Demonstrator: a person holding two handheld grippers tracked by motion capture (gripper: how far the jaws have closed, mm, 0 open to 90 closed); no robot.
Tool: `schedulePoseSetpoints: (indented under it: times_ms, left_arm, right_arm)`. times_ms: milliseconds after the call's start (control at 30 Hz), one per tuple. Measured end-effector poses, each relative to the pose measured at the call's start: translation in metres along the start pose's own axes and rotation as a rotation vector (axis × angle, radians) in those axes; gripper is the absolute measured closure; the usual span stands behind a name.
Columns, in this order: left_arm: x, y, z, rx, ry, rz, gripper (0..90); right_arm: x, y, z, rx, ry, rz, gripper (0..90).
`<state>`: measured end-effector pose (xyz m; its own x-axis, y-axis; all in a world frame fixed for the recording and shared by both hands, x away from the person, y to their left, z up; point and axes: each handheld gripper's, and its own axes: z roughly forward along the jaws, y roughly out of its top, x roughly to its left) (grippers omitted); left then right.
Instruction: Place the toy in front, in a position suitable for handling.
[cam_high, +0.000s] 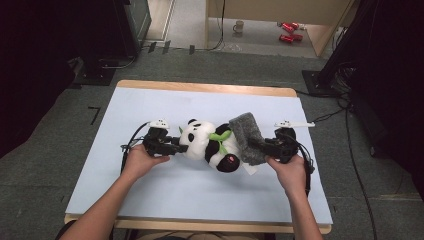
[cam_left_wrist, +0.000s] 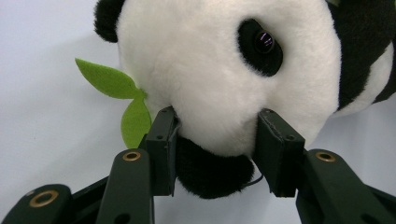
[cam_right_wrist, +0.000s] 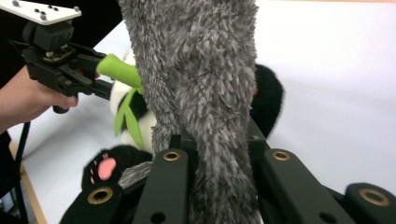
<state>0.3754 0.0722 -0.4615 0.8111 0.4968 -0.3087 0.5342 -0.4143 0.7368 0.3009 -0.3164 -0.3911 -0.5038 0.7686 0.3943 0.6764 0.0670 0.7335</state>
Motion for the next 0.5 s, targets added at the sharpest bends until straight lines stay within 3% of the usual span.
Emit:
schedulePoseSetpoints:
  times_ms: [200,367,500]
  left_arm:
    - [-0.002,-0.005,-0.001,-0.008,0.012,0.004,53.4]
    - [-0.003,-0.008,-0.001,-0.002,0.020,0.008,53.0]
    - [-0.003,-0.008,-0.001,-0.005,0.016,0.002,52.8]
  right_arm:
    - [0.011,0.008,0.024,0.043,0.045,-0.029,78.2]
    - [0.015,0.007,0.047,0.114,0.063,-0.030,78.0]
    - [0.010,0.003,0.049,0.113,0.071,-0.013,77.9]
